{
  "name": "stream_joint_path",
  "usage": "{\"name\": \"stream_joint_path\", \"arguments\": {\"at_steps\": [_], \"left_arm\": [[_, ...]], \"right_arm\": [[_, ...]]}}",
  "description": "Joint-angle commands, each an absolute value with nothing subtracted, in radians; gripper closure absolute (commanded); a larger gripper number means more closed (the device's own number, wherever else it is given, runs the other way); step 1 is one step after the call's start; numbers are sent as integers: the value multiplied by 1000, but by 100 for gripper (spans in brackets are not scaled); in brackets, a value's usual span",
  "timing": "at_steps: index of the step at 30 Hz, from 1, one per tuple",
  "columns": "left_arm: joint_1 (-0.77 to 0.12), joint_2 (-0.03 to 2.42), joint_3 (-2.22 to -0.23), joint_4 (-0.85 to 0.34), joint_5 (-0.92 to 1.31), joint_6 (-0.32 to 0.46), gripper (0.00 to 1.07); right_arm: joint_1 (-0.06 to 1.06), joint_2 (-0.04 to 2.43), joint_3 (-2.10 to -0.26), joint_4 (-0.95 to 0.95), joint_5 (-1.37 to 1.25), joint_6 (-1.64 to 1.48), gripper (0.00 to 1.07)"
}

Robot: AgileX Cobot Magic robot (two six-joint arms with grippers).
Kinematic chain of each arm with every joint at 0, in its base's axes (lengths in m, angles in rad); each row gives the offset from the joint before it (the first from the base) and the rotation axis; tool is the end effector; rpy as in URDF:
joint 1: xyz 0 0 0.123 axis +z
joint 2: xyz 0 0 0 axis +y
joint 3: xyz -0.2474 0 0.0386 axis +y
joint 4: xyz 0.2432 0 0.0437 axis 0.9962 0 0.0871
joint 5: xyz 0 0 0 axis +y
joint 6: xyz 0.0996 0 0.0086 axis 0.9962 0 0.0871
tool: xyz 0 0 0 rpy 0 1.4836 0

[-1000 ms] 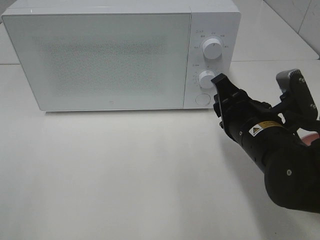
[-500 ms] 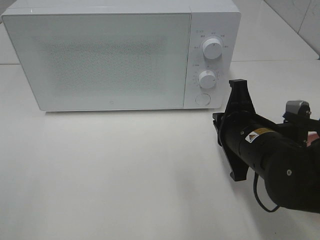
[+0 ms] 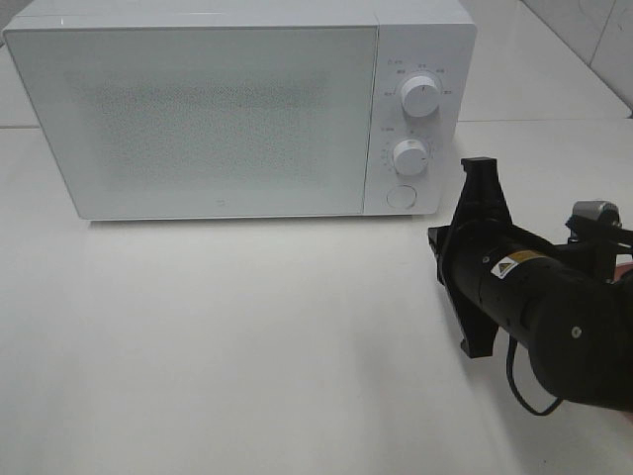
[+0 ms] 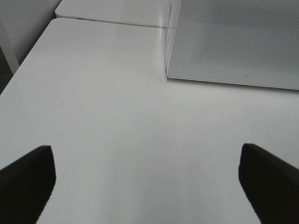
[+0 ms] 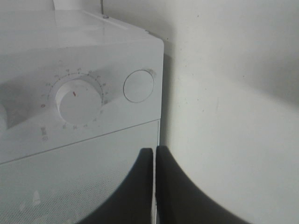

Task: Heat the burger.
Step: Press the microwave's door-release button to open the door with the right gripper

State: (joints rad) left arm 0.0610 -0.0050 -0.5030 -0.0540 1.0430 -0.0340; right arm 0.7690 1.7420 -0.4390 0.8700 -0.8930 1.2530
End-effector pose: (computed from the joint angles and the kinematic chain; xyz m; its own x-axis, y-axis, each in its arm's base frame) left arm 0.0339 -0.0026 0.2736 -0.4296 -0.0875 -0.8988 -0.0453 0.9961 -0.0753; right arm 0.2250 0.1350 0.0958 -0.0653 0.9977 -0.0198 0.4114 0.0449 0.9103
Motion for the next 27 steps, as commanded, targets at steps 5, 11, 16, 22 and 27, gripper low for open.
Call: {"name": "stream_joint_path", "arguments": {"at_steps": [5,11,16,22,27], "left_arm": [[56,-29,-499,-52,1034,-38,7],[56,-29,-499,-52,1034,-38,7],[56,-29,-499,-52,1034,-37,7],[56,-29,-499,-52,1034,-37,7],[56,-29,-499,-52,1034,-37,7]], "right_arm": [[695,1799,-499,765,-848,1265,107],[675,1868,-568,748,-841,1299,107],[641,1915,-628,731,-826,1298,107],[595,1957,-683,708,-816,1297,107],[571,2000,-728,696,-811,1297,107]]}}
